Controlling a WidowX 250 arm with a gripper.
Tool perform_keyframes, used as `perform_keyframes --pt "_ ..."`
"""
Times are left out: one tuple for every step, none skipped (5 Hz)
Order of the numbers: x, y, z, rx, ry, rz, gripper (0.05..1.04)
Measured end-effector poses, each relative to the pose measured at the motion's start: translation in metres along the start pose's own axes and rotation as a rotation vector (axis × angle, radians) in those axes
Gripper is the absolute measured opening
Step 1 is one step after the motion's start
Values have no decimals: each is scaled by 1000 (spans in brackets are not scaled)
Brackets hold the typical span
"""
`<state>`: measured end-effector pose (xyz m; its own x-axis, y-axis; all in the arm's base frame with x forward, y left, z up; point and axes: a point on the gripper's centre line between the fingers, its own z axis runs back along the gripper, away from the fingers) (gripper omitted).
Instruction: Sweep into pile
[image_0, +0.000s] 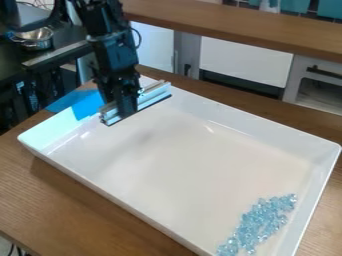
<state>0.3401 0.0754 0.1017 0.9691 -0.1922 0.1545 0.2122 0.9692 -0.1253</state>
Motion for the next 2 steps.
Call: perform_keyframes --pt "-5 26 -14 51 7 60 375" --pt "-10 45 -25 120 -4 62 375"
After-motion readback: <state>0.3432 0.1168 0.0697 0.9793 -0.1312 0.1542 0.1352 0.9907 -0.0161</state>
